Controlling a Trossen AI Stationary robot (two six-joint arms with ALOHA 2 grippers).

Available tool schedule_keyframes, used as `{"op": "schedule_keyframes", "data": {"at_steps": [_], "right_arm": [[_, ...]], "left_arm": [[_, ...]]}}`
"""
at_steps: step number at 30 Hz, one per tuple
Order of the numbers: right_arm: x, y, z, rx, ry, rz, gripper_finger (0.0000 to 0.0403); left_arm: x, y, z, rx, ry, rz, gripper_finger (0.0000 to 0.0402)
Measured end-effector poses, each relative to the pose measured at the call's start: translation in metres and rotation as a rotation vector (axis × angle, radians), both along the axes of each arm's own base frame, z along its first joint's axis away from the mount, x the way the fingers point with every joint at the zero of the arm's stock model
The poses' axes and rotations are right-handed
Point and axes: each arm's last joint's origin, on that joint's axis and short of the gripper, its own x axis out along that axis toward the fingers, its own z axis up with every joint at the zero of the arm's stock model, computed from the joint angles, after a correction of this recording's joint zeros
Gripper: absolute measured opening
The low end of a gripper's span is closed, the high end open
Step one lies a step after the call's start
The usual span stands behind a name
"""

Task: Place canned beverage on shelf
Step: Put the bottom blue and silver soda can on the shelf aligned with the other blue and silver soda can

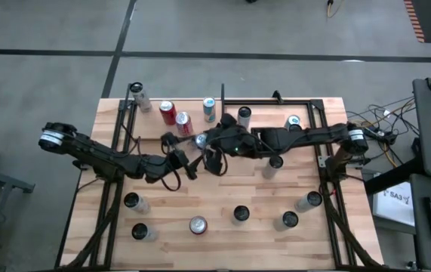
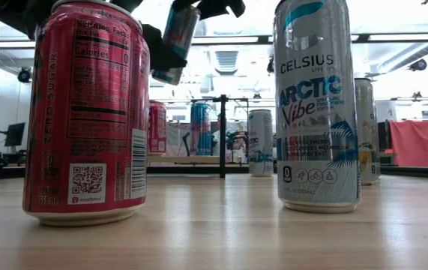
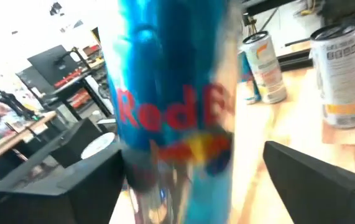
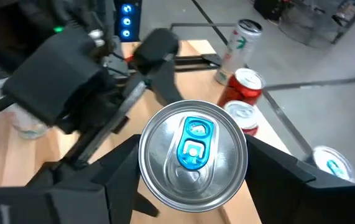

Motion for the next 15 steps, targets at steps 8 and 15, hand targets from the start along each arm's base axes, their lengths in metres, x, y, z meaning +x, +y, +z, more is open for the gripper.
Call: {"op": "schedule_keyframes", "data": {"at_steps": [8, 15], "right_arm": [[-0.011, -0.038, 0.016, 0.017, 0.098, -0.086, 0.0231], [-0.003, -0.074, 0.012, 0.121, 0.095, -0.033, 0.0231]], "left_arm": [[-0.015, 0.004, 0.015, 0.093, 0.027, 0.015, 0.0367], [-0.046, 0.014, 0.037, 0.141, -0.042, 0.013, 0.0361]]}}
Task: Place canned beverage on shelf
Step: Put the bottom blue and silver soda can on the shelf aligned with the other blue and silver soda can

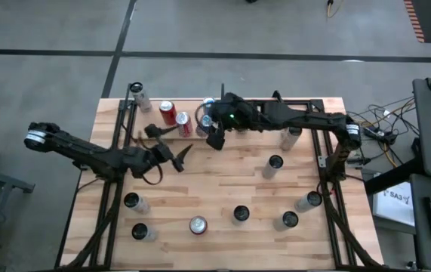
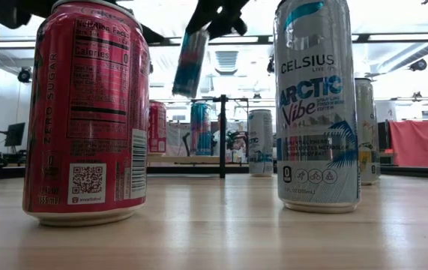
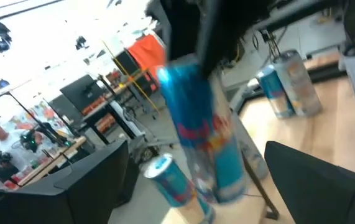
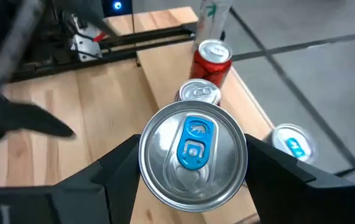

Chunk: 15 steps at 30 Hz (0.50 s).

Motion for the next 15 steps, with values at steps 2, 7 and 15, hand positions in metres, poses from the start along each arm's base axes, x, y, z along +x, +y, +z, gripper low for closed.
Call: {"op": "schedule_keyframes", "data": {"at_steps": [2, 7, 15], "right_arm": [[0.007, -0.009, -0.007, 0.011, 0.021, 0.004, 0.0231], [0.023, -0.029, -0.019, 0.007, 0.104, -0.02, 0.0231], [0.044, -0.047, -0.048, 0.041, 0.271, -0.039, 0.0231]], "left_arm": [[-0.011, 0.004, 0.006, -0.004, -0.046, -0.032, 0.0361], [-0.035, 0.012, 0.022, -0.008, -0.168, -0.127, 0.0361], [-0.063, 0.018, 0.036, -0.035, -0.313, -0.139, 0.0361]]}}
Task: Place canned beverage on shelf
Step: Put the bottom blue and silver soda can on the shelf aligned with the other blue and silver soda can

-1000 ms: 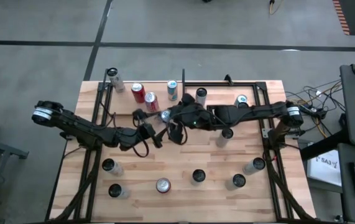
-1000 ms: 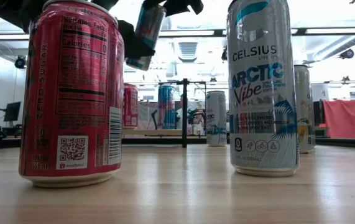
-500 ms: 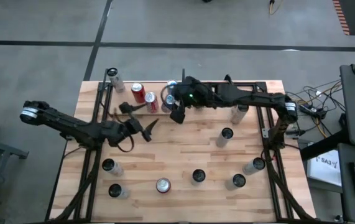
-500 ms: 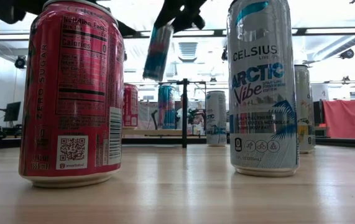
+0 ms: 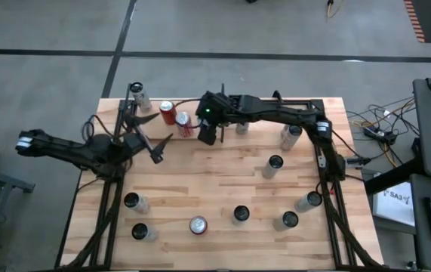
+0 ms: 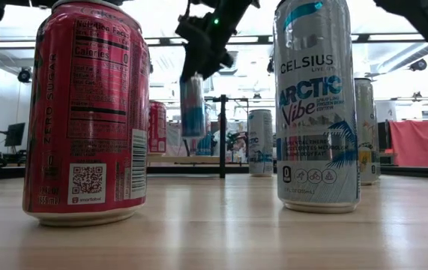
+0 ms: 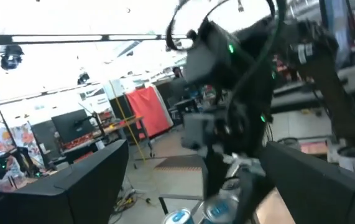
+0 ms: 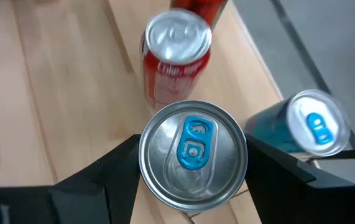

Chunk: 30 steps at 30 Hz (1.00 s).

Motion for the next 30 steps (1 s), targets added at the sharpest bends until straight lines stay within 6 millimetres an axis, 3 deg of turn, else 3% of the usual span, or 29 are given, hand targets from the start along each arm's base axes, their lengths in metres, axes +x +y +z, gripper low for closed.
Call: {"op": "schedule_keyframes", "data": {"at_steps": [14, 30], "right_arm": [[0.007, -0.024, -0.022, 0.045, 0.056, -0.059, 0.0231], [0.013, -0.027, -0.033, 0.042, 0.018, -0.074, 0.0236]], "left_arm": [[-0.013, 0.005, 0.001, -0.05, -0.007, 0.111, 0.0361], [-0.013, 0.005, 0.0, -0.047, 0.015, 0.149, 0.0361]]}}
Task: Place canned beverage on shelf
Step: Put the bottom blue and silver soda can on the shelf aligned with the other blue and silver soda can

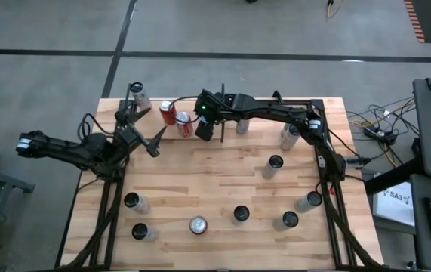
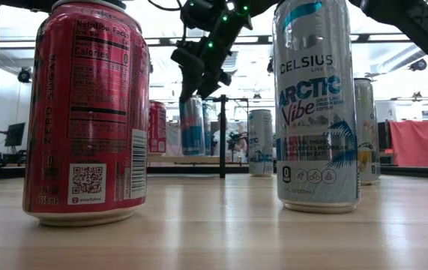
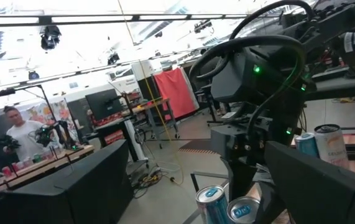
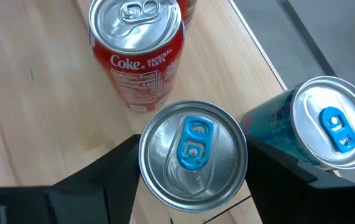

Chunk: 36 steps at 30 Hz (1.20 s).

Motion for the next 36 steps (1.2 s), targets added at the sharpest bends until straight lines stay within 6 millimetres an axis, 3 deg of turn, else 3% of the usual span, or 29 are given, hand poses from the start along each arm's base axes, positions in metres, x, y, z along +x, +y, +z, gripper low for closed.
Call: {"op": "schedule_keyframes", "data": {"at_steps": [8, 23, 36], "right_arm": [[0.0, 0.0, 0.0, -0.008, 0.007, 0.008, 0.0268], [-0.002, -0.002, 0.0, -0.005, 0.018, 0.007, 0.029], [-0.006, -0.001, 0.029, -0.007, -0.044, -0.013, 0.0314]], "left_arm": [[0.0, 0.0, 0.0, 0.0, 0.0, 0.0, 0.0361], [0.0, 0.0, -0.001, 0.002, 0.013, 0.001, 0.0361], [0.001, 0.0, -0.002, 0.012, 0.032, 0.003, 0.0361]]}}
